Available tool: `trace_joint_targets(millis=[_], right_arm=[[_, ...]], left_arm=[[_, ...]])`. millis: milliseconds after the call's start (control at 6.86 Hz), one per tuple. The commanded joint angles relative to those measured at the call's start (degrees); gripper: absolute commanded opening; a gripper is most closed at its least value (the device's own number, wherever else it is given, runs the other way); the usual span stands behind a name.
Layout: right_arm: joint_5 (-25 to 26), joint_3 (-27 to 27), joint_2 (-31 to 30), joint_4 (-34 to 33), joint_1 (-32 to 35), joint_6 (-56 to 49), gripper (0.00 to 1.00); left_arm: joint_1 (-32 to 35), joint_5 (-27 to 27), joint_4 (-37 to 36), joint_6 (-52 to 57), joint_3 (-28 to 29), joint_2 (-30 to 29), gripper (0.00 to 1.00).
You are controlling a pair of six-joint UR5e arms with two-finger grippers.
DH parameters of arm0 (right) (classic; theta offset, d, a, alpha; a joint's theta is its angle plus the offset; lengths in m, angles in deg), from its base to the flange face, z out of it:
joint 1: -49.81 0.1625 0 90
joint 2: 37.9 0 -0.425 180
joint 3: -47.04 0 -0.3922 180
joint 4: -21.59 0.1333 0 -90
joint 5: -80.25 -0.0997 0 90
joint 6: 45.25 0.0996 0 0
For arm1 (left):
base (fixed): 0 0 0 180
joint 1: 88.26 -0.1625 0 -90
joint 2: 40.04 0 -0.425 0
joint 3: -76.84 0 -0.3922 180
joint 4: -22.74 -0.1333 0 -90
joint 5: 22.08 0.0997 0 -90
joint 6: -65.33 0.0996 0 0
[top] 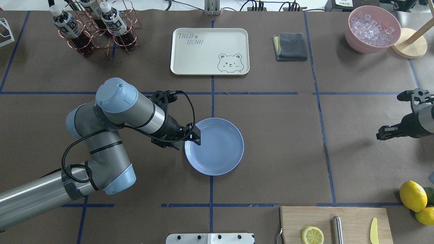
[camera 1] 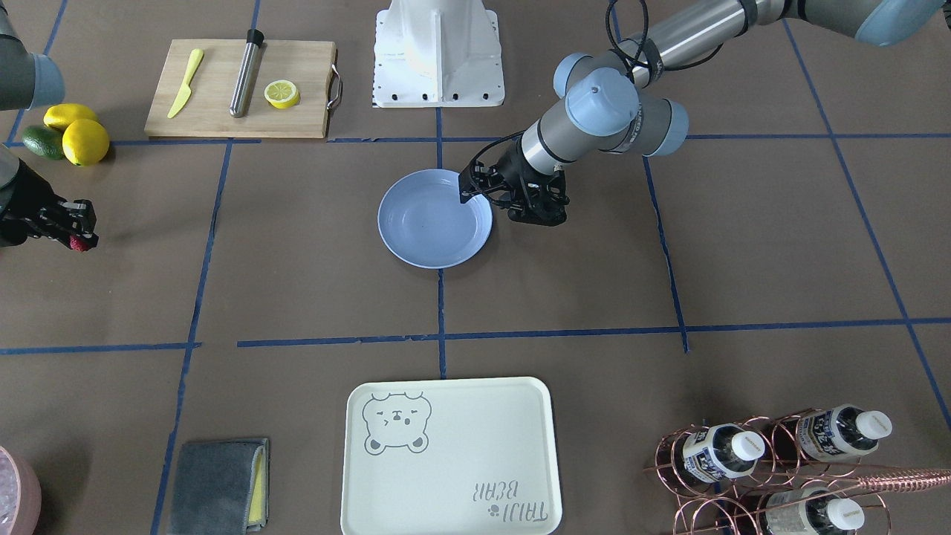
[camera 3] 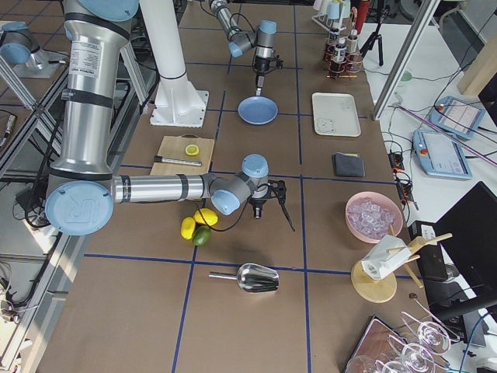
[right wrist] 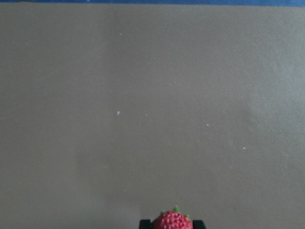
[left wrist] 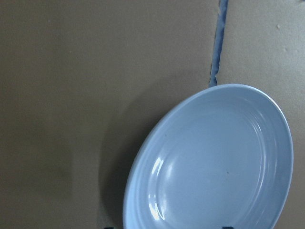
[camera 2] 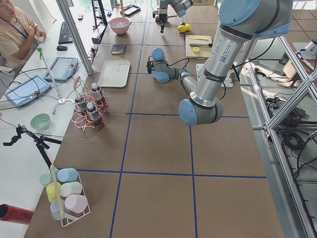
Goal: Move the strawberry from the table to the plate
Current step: 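Grasp the red strawberry with the right gripper while the left gripper holds the plate, then carry the strawberry with the right gripper over the plate while the left gripper releases it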
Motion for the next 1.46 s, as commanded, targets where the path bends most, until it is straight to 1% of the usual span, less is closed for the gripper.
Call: trace_joint_targets(millis=[0,146,292,438,583,729,875,1021,1312], right_arm=[[0.2,-9.3,0.9,-3.4,-2.9,9.8,0.00],[1.7,-10.4,6.5,-3.4,-7.8,20.5,0.00],[3.4,-10.5,12.1,-3.5,-11.8,28.5,0.00],[6.8,-10.3,18.3,-5.5,-16.3,35.5,0.00],[10.6,-9.9,26.4,-11.7,-21.0,40.6,0.00],[16.3,-7.6,33.9,-18.6,-25.5,43.0,0.00],[19.7,-1.2,40.8,-19.5,-27.7,45.5,0.00],[21.1,2.3,44.0,-19.4,-29.2,47.5,0.00],[24.3,3.4,44.2,-19.4,-31.3,47.6,0.00]], left_arm=[[0.2,0.0,0.0,0.2,-5.0,3.8,0.80],[1.4,0.1,-0.1,0.3,-8.3,5.8,0.80],[2.9,0.2,-0.1,0.7,-9.6,6.9,0.80],[4.6,0.1,-0.1,4.7,-13.2,10.6,0.80],[6.2,0.1,-0.1,8.9,-16.6,15.3,0.80],[7.9,-0.1,0.0,10.2,-17.2,17.1,0.81],[8.0,0.0,0.6,10.3,-17.0,17.4,0.81],[8.0,0.0,0.6,10.3,-16.9,17.4,0.81],[7.9,0.1,0.6,10.2,-16.5,17.3,0.83]])
